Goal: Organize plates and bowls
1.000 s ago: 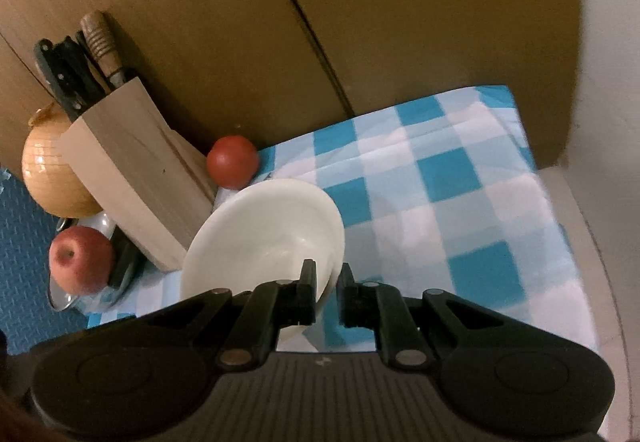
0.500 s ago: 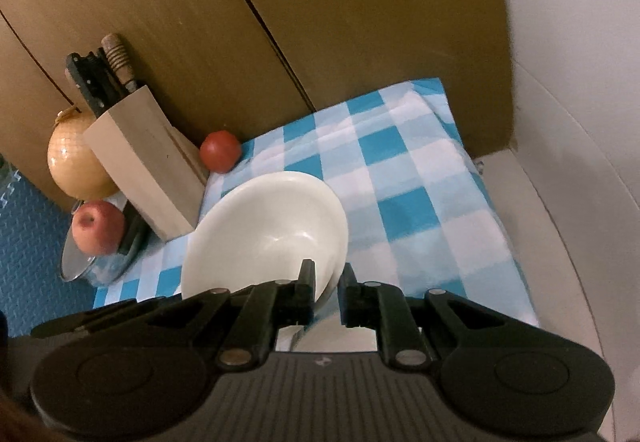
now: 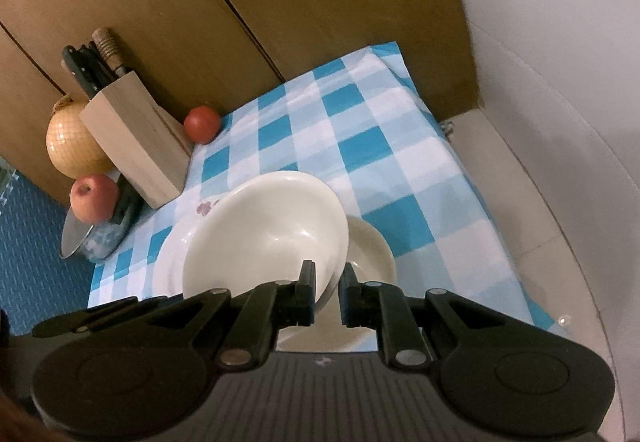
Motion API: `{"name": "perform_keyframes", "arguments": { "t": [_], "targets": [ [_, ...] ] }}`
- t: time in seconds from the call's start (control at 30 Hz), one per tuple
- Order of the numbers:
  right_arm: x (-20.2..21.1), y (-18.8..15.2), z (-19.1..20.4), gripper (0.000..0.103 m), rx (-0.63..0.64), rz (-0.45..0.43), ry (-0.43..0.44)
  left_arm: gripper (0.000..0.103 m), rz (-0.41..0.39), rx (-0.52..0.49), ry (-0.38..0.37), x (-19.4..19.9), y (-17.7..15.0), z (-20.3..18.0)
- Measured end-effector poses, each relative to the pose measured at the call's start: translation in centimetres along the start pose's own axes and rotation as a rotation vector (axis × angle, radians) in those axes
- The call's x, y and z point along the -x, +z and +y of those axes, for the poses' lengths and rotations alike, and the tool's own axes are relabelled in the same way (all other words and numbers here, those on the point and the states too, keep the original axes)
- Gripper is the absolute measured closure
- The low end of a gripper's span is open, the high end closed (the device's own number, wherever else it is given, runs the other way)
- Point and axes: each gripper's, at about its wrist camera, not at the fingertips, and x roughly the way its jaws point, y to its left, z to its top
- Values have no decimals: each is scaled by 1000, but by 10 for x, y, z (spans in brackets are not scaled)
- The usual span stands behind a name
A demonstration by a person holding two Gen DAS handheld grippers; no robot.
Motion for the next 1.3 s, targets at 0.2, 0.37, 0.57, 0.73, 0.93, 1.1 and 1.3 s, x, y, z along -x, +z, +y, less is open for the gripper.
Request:
{"name": "perform_keyframes", "arguments": {
  "t": [0.2, 0.37, 0.57, 0.73, 0.93, 1.1, 1.3],
  "targets": [
    [-2, -9, -7, 89, -24, 7, 5, 59, 20, -13, 8, -3, -8, -7],
    [-5, -12, -11, 89, -28, 8, -9, 59, 37, -13, -1, -6, -12, -8],
    [-8, -12, -8, 89, 5, -6, -29, 59, 61, -6, -5, -14, -13, -6],
    [-11, -13, -4, 89, 21, -7, -42, 59, 61, 2, -3, -15, -10, -4],
    [-14, -14, -2, 89, 44, -10, -62, 58, 64, 6, -6, -17, -9, -3],
    [-14, -14, 1, 89, 66, -30, -81, 58, 67, 9, -4, -17, -8, -1],
    [-12, -14, 1, 82, 71, -40, -106, 59, 71, 11, 2, -19, -7, 0]
  ]
}}
